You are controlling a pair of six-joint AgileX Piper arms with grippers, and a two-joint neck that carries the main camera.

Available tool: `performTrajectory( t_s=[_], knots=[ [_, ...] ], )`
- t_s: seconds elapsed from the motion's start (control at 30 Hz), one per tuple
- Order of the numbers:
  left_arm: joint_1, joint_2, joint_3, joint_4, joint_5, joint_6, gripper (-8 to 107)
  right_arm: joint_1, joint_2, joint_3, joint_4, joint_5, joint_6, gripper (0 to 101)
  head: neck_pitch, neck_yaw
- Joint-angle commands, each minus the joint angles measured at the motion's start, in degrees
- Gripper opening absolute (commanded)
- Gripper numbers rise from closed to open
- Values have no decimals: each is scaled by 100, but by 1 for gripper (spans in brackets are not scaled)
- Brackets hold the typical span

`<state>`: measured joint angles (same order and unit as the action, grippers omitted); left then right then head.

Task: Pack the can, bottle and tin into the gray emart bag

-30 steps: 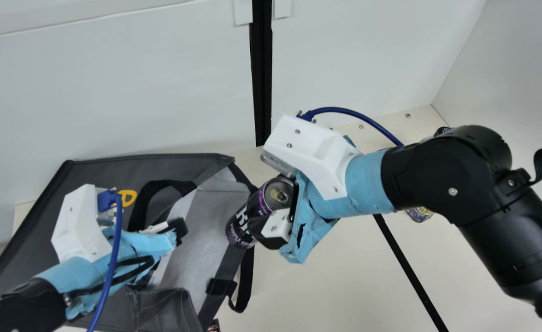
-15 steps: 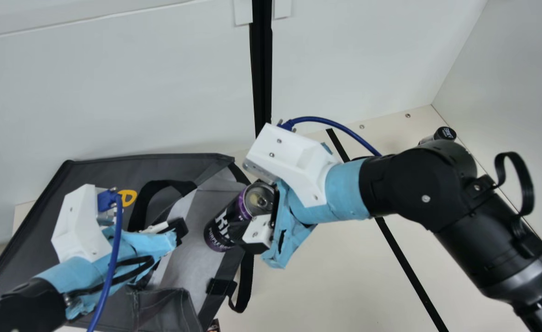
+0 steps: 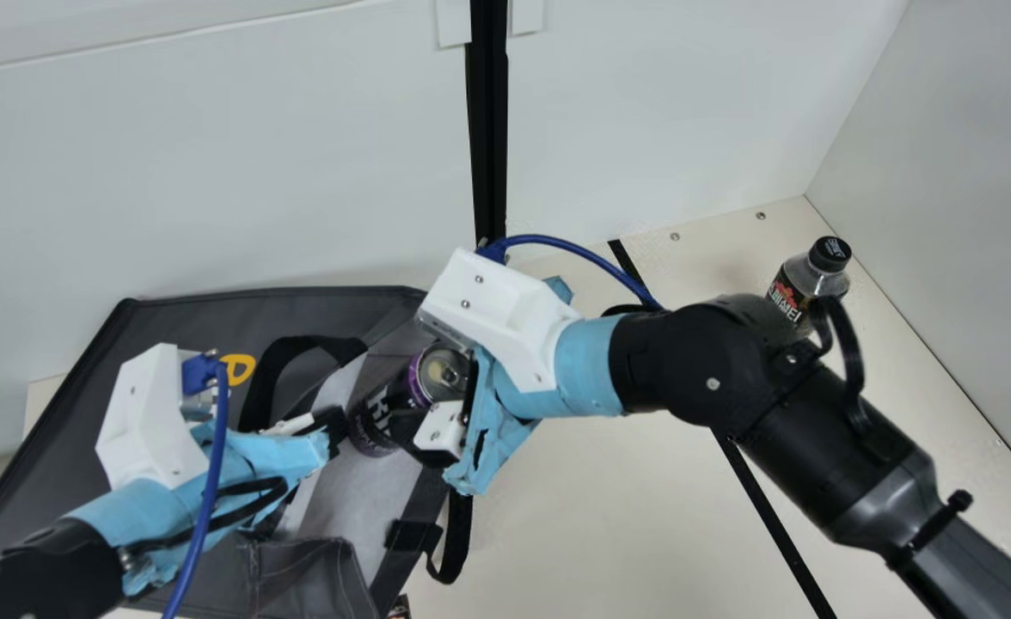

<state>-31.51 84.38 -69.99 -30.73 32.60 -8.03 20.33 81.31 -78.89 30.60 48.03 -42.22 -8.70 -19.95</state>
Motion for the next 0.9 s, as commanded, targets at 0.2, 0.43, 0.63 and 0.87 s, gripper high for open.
performTrajectory(
  t_s=[0.2, 0.43, 0.63, 0.87],
  knots=[
    [0, 0, 0, 0, 0, 0, 10, 69, 176, 270, 503, -607, -476, 0, -130, -5],
    [0, 0, 0, 0, 0, 0, 10, 125, 348, 493, 1001, -955, -877, 0, -130, -5],
    [0, 0, 0, 0, 0, 0, 10, 165, 475, 693, 1425, -1187, -1260, 0, -130, -5],
    [0, 0, 0, 10, 0, 0, 10, 165, 615, 936, 1945, -1413, -1803, 0, -130, -5]
  ],
)
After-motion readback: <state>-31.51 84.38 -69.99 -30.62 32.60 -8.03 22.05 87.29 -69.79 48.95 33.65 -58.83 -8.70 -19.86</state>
